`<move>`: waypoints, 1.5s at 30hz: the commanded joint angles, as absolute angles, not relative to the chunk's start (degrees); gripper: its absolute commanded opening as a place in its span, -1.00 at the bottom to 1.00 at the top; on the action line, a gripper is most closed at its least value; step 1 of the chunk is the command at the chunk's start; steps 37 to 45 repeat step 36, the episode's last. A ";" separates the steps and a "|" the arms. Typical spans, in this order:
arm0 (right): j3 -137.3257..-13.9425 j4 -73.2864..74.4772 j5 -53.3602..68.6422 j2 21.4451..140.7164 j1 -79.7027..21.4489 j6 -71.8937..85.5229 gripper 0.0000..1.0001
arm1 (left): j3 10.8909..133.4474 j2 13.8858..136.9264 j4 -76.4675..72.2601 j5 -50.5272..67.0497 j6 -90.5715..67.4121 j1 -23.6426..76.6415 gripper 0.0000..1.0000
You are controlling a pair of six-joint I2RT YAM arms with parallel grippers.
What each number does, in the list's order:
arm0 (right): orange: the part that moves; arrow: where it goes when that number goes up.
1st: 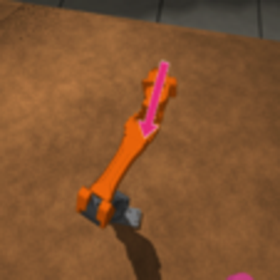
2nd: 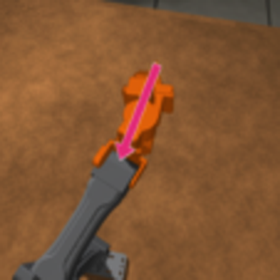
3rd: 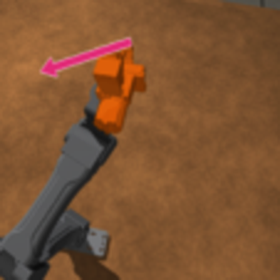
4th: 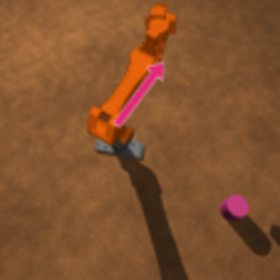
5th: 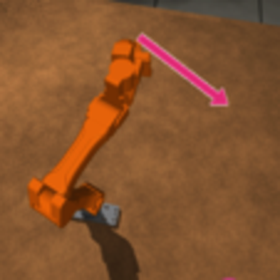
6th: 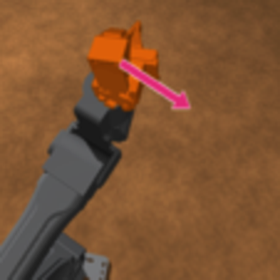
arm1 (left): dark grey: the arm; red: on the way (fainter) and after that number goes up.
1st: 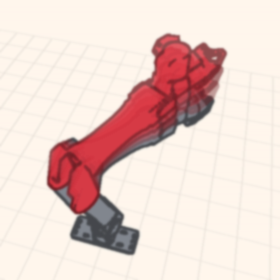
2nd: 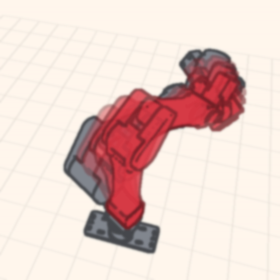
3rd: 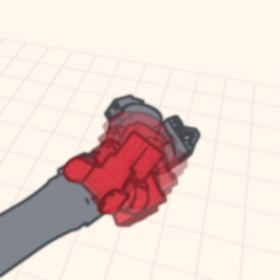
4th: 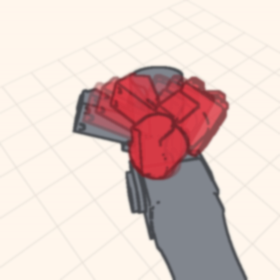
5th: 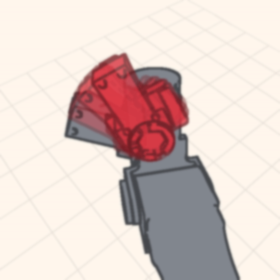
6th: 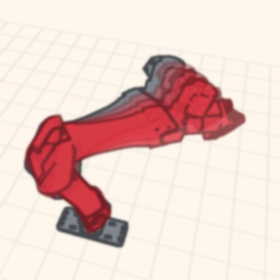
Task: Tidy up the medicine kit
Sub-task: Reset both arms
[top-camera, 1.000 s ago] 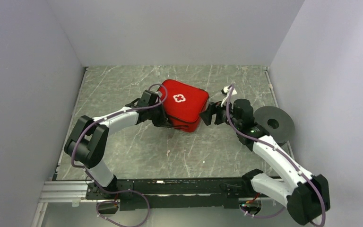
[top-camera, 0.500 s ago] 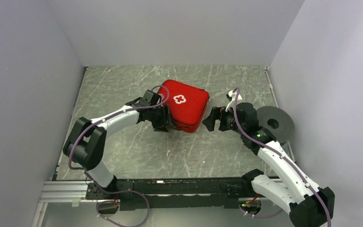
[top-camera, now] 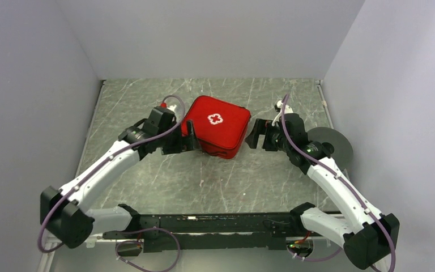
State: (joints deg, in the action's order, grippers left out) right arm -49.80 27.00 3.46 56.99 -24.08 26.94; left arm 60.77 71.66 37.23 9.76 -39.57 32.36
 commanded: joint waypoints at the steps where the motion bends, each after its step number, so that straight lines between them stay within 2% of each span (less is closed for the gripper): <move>1: -51.53 28.47 1.61 55.86 -23.85 29.20 1.00 | 64.37 64.33 44.00 0.38 -34.14 32.42 0.99; 6: -51.69 29.32 -5.80 53.03 -23.91 28.41 1.00 | 64.25 57.78 47.20 -6.03 -29.93 32.37 0.99; 12: -54.39 33.85 -12.08 54.01 -23.85 29.27 1.00 | 62.17 49.26 46.39 -8.28 -25.82 32.30 0.99; 20: -53.18 33.84 -10.90 53.05 -23.88 28.62 1.00 | 58.22 39.95 44.68 -10.89 -21.85 32.29 0.99; 45: -51.91 33.91 -10.14 50.18 -23.89 26.87 1.00 | 55.95 38.25 45.44 -11.14 -23.61 32.34 0.99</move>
